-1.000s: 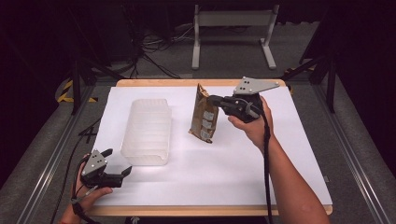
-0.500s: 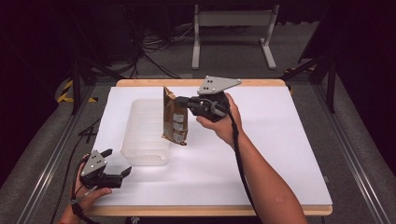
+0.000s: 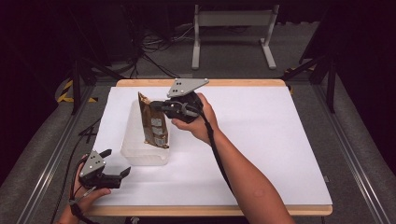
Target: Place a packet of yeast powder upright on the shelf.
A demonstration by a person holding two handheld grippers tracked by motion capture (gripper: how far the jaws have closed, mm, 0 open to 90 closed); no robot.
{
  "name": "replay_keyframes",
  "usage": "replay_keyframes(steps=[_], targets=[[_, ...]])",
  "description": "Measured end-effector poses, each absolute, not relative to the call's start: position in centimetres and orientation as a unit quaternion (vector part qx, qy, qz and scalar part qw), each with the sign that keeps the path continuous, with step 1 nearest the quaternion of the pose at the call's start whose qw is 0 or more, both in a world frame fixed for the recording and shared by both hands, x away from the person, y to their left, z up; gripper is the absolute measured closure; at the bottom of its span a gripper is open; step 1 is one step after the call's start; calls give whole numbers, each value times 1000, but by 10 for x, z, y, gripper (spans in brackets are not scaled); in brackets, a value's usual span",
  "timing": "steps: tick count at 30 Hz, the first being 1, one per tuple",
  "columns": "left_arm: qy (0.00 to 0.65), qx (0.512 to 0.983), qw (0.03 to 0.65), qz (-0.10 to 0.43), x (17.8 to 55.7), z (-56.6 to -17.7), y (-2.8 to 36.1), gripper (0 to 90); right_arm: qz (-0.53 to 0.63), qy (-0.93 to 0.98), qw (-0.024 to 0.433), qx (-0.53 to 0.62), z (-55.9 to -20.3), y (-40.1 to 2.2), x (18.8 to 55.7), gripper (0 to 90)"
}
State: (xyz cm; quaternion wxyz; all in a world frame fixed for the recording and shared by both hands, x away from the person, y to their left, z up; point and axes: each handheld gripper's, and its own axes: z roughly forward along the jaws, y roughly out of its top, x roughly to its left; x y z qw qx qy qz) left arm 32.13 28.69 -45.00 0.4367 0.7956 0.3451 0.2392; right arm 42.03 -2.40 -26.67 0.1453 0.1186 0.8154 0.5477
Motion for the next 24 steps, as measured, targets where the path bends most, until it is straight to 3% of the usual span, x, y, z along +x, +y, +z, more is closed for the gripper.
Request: replay_keyframes(steps=[24], targets=[[341, 798, 436, 237, 321, -451, 287, 38, 539, 826, 140, 87, -281, -2, 427, 888]])
